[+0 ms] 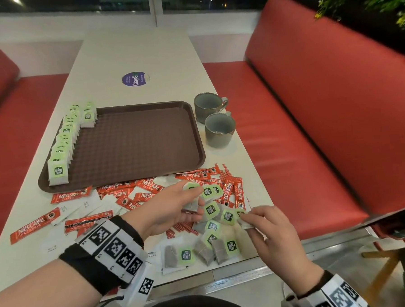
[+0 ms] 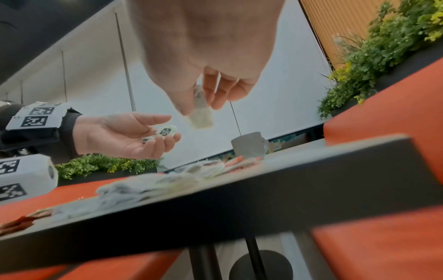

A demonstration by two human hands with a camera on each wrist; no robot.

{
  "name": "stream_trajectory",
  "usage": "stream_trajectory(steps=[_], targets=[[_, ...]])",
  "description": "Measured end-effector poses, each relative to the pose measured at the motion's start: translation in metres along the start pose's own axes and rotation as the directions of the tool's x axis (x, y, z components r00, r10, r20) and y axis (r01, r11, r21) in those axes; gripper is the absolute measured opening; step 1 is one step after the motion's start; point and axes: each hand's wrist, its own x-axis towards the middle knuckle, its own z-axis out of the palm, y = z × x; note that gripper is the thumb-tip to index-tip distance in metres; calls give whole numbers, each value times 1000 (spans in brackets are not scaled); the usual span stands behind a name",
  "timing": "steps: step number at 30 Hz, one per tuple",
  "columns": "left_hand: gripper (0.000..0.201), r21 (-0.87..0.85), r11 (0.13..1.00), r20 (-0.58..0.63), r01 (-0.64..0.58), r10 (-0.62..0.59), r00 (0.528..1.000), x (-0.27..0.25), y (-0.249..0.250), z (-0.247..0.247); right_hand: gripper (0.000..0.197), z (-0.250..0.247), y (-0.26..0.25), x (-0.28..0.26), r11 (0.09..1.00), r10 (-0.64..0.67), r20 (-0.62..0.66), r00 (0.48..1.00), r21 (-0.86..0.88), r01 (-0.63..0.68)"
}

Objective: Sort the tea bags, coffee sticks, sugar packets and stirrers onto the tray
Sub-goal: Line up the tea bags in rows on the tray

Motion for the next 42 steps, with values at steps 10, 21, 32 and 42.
stream_trajectory(steps=[10, 21, 32, 42], targets=[[37, -134, 988, 215, -72, 100, 971, 4, 11, 13, 24, 27, -39, 68, 976, -214, -94, 972, 27, 217], [25, -214, 977, -89, 9, -29, 996, -9, 3, -28, 41, 5, -23, 14, 953, -228, 444, 866, -83, 293], [27, -118, 991, -94, 69, -80, 992, -8, -3, -27, 22, 17, -17, -14, 899, -198, 490, 849, -255, 356], [33, -61, 996, -49, 63, -66, 997, -11, 2, -19, 19, 12, -11, 15, 1000, -10, 16, 1000, 18, 10]])
